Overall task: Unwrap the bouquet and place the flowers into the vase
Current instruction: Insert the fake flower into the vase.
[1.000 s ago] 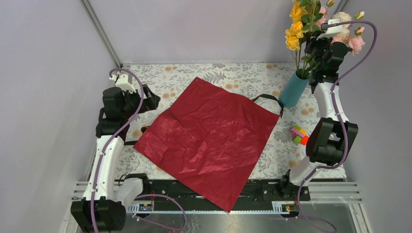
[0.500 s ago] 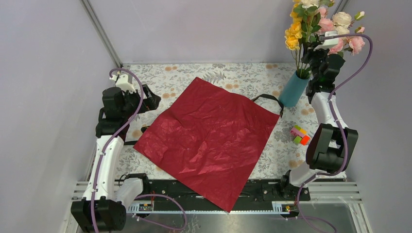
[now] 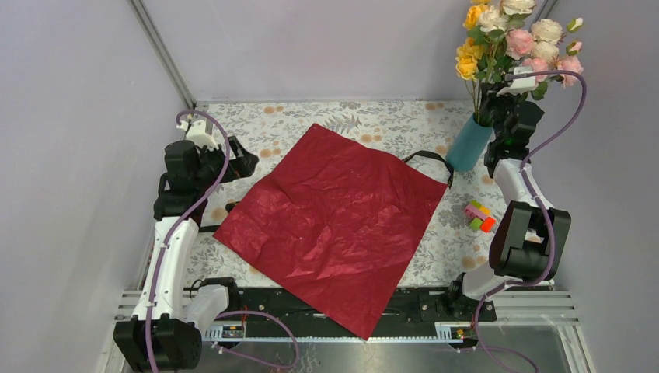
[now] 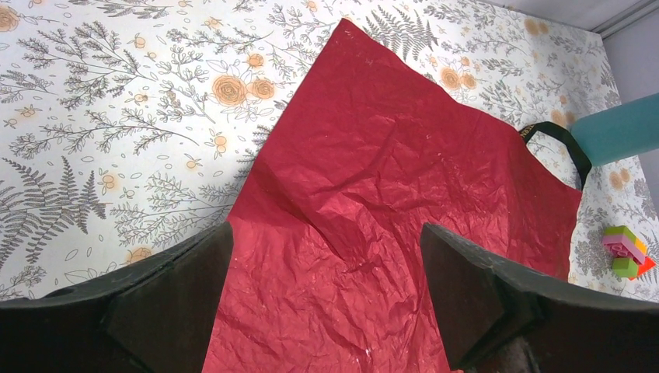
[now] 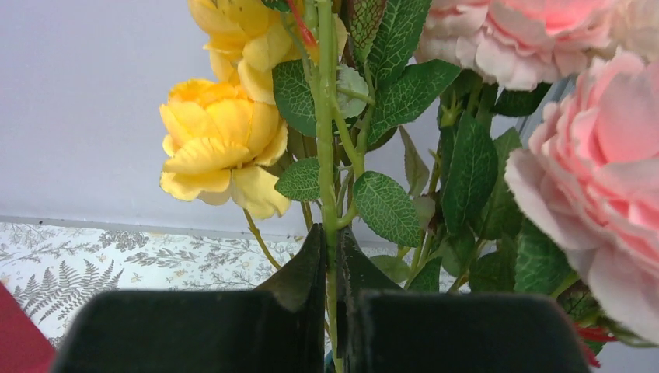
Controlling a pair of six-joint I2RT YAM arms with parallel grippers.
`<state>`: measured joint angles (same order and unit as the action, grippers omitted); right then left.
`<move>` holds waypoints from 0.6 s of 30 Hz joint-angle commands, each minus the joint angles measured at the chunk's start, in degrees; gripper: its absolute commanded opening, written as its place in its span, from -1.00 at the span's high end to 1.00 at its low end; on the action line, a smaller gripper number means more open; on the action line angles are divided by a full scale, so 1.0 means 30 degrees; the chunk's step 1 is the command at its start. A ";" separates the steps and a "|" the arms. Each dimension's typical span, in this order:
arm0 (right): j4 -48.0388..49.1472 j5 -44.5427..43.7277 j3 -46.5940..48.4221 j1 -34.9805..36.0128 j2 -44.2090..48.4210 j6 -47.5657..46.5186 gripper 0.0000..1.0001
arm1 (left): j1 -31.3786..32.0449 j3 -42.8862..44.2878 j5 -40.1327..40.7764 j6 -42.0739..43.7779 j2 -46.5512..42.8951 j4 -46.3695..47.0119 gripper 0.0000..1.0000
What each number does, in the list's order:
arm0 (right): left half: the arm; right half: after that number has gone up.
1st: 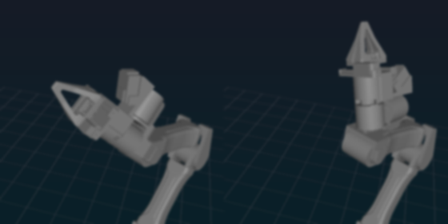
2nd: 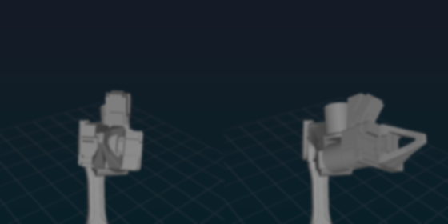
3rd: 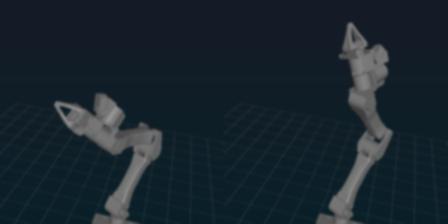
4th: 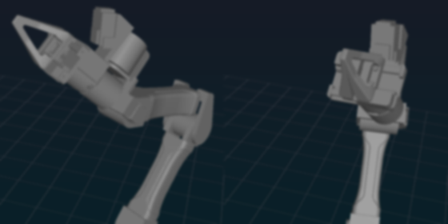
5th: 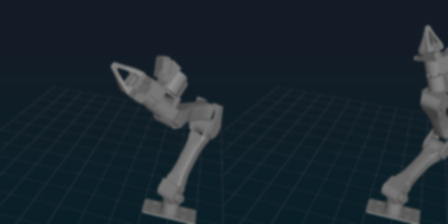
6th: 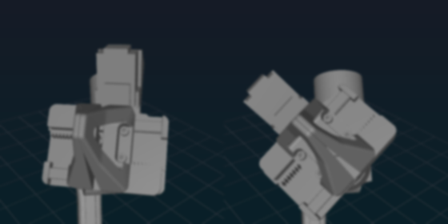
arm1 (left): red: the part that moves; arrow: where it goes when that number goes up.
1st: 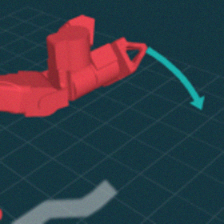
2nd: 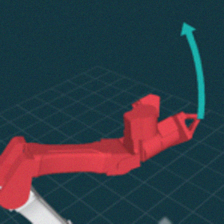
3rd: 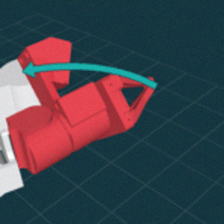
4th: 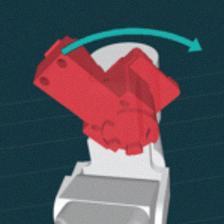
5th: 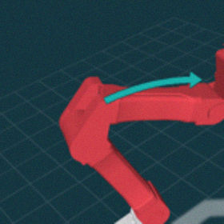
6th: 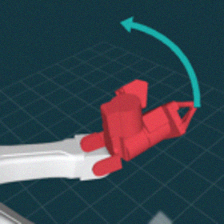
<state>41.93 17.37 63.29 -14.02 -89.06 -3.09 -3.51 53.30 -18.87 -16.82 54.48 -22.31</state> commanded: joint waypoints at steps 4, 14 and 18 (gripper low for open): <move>0.1794 -0.0751 -0.1305 -0.0260 0.0948 0.0438 1.00 | -0.0141 -0.0158 -0.0450 -0.0136 -0.0047 0.1220 -0.98; 0.2741 -0.1348 -0.3161 -0.0365 0.1410 0.0914 1.00 | -0.0146 -0.0217 -0.0719 -0.0279 0.0176 0.1341 -0.98; 0.2767 -0.1458 -0.3648 -0.0365 0.1666 0.0914 1.00 | -0.0149 -0.0217 -0.0840 -0.0340 0.0283 0.1341 -0.97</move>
<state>47.94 14.61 53.76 -14.85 -86.80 -1.04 -3.51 52.84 -19.51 -17.32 54.96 -22.04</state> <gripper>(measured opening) 0.033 0.986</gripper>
